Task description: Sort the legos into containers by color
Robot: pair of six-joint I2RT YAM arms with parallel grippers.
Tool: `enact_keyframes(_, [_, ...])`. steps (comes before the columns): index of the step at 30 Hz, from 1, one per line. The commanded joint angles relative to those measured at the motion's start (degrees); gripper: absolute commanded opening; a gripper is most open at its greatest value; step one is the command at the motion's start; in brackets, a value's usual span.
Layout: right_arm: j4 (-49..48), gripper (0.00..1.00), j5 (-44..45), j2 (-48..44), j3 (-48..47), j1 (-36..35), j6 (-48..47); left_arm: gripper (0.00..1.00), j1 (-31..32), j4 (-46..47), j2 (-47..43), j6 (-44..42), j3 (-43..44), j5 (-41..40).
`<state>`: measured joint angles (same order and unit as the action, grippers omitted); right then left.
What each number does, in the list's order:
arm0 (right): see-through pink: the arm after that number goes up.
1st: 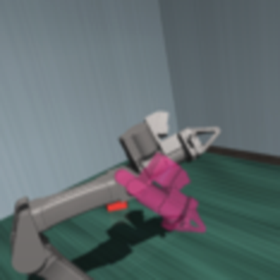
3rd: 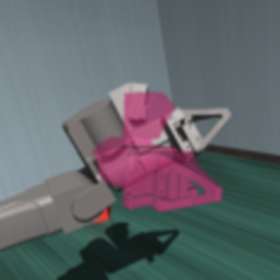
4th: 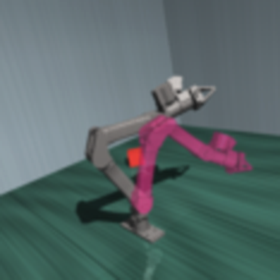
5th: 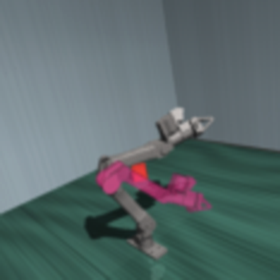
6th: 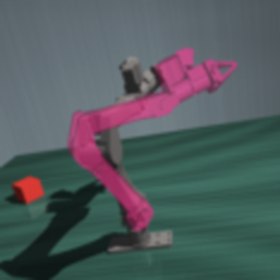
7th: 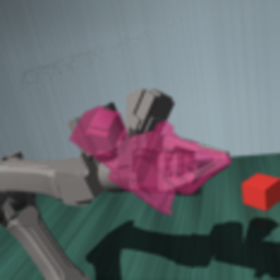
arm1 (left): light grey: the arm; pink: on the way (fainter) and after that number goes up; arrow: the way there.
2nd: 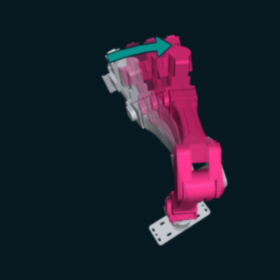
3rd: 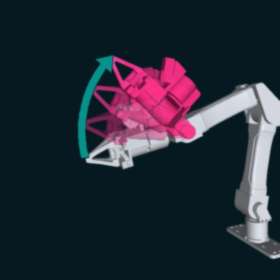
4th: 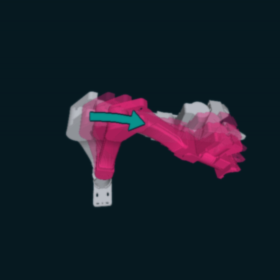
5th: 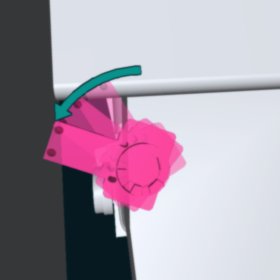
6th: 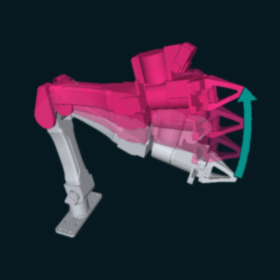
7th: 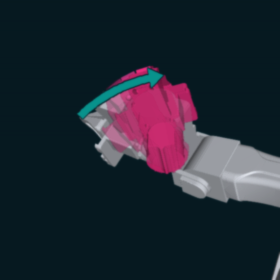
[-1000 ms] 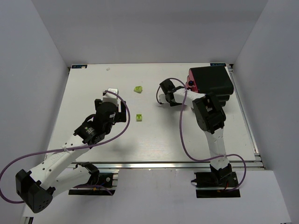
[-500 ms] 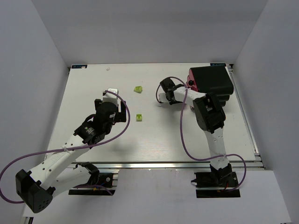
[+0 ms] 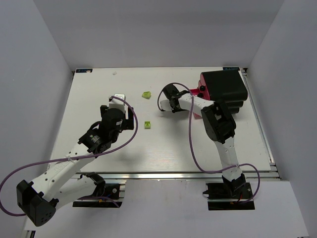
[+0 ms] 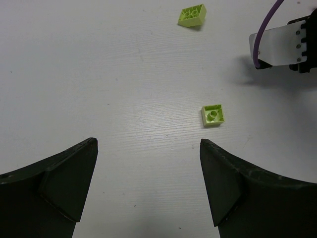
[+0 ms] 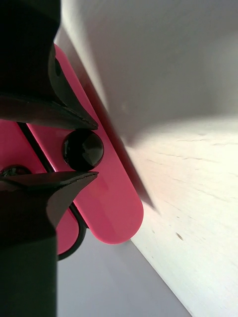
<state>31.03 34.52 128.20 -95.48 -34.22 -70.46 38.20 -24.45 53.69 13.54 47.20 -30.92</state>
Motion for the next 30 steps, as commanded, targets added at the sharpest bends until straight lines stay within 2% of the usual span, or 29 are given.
enact_keyframes(1, [1.32, 0.12, -3.58, -2.61, -0.23, -1.64, 1.99, 0.94, -0.14, -0.25, -0.34, -0.09, 0.35, -0.81])
enact_keyframes(7, [0.79, 0.16, -4.11, -2.78, -0.32, -2.87, 2.25, 0.94, -0.14, -0.16, -0.52, -0.18, 0.26, -0.99])
enact_keyframes(10, [0.53, 0.23, -3.85, -2.96, -0.32, -3.22, 2.51, 0.94, -0.14, -0.16, -0.52, -0.18, 0.26, -0.99])
enact_keyframes(13, [0.53, 0.57, -3.76, -3.31, -0.23, -3.40, 3.39, 0.94, -0.14, -0.25, -0.61, -0.18, 0.17, -1.16])
enact_keyframes(14, [0.53, 0.80, -3.85, -3.48, -0.23, -3.49, 3.83, 0.94, -0.14, -0.16, -0.52, -0.18, 0.17, -1.16])
enact_keyframes(15, [0.79, 0.89, -4.28, -4.18, -0.58, -3.49, 4.27, 0.94, -0.14, -0.16, -0.60, -0.09, 0.17, -1.16])
enact_keyframes(19, [1.32, 0.89, -7.18, -7.34, -1.46, -3.58, 6.73, 0.94, -0.14, -0.08, -0.61, -0.18, 0.09, -1.25])
enact_keyframes(25, [4.04, 0.88, -18.33, -13.50, -5.93, -3.31, 16.39, 0.94, -0.14, -0.07, -0.43, -0.09, -0.09, -1.78])
enact_keyframes(27, [3.87, 0.89, -24.57, -16.30, -5.94, -3.05, 21.99, 0.94, -0.14, 0.01, -0.69, -0.01, -0.09, -2.30])
enact_keyframes(29, [3.86, 0.89, -36.40, -18.07, -5.33, -2.78, 26.93, 0.93, -0.14, -0.07, -1.39, 0.08, -0.18, -3.09])
enact_keyframes(30, [3.87, 0.89, -40.11, -19.64, -4.55, -2.26, 32.78, 0.93, -0.14, 0.10, -2.09, 0.08, -0.27, -3.88])
